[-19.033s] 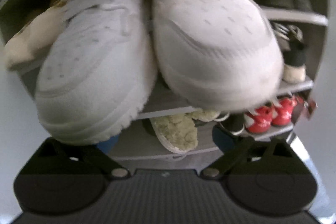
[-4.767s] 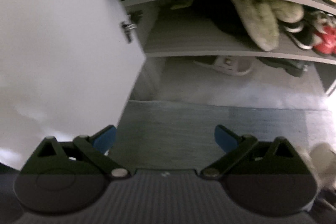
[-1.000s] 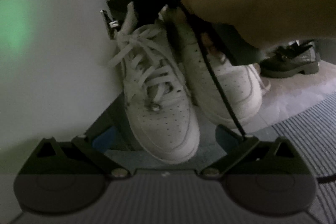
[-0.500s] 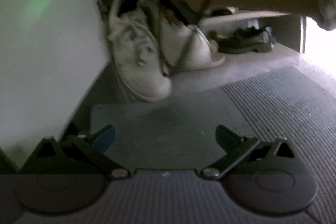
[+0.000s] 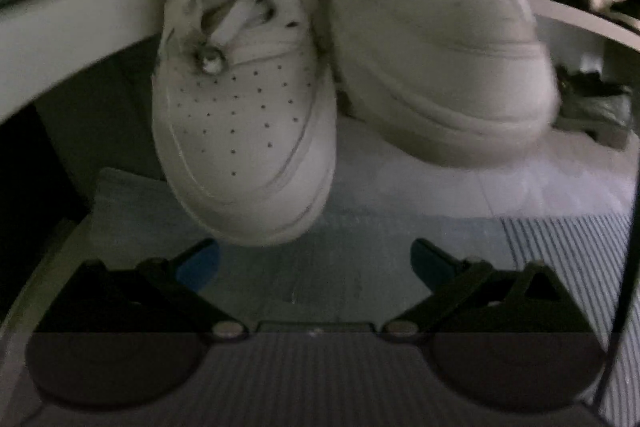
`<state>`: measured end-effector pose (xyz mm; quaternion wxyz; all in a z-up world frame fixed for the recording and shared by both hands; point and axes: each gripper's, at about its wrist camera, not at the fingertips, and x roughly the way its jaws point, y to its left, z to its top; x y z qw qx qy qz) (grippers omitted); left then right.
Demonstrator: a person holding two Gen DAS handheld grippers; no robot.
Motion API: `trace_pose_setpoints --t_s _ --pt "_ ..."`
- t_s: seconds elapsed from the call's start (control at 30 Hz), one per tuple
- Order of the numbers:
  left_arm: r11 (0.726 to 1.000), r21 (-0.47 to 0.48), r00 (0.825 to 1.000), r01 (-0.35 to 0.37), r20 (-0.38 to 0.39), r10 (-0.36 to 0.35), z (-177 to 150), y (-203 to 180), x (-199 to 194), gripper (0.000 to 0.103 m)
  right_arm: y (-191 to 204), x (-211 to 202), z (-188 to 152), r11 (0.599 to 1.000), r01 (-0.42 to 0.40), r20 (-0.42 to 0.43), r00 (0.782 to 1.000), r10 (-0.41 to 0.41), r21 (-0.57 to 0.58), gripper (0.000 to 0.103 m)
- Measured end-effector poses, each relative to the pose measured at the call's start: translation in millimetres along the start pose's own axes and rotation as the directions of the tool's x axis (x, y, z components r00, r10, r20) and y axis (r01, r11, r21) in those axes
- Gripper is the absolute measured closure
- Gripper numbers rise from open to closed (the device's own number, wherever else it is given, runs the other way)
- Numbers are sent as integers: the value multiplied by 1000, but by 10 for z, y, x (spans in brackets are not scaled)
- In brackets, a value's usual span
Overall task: Organize scattered shoes
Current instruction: 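Push the held sneakers under the shelf into the lower compartment, right gripper, then lower the sneakers onto the lower shelf and open the right gripper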
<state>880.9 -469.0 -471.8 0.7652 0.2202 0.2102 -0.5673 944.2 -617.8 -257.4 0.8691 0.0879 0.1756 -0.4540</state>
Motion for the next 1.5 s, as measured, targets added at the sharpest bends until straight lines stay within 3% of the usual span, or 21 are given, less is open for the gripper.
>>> trace_pose_setpoints --t_s 0.07,0.17,0.87,1.13,1.23,1.27,1.3,1.33,1.4,1.43,1.5 --pt "998 -47 998 -45 50 48 42 64 -53 2 23 28 22 1000 0 4 1000 0 -2 67" --pt "992 -122 998 -38 51 44 111 139 -108 2 56 68 50 1000 11 11 1000 -11 4 67" --pt "991 -94 995 -96 -43 92 301 180 -109 10 396 415 306 998 59 30 998 -58 -20 61" --pt "991 -94 995 -100 -41 96 352 104 -271 11 516 549 430 998 63 18 998 -63 -24 58" --pt "990 -109 996 -90 -34 87 366 103 -325 11 581 561 505 999 42 24 999 -41 -31 48" --pt "990 -117 996 -84 -27 82 368 108 -346 10 603 558 525 999 32 30 999 -31 -34 37" --pt "989 -121 996 -84 -20 82 374 105 -370 10 625 556 546 999 23 36 999 -22 -36 15" --pt "990 -111 996 -86 -9 86 385 88 -396 10 656 542 557 999 20 46 999 -18 -47 9" --pt "992 -84 996 -90 18 91 402 47 -440 11 717 515 579 998 16 67 998 -11 -68 4" --pt "994 -68 995 -90 33 92 406 24 -458 16 748 501 590 997 13 77 997 -7 -78 4" --pt "999 8 992 -51 112 50 426 -103 -560 22 776 513 598 997 9 98 995 -1 -80 4"
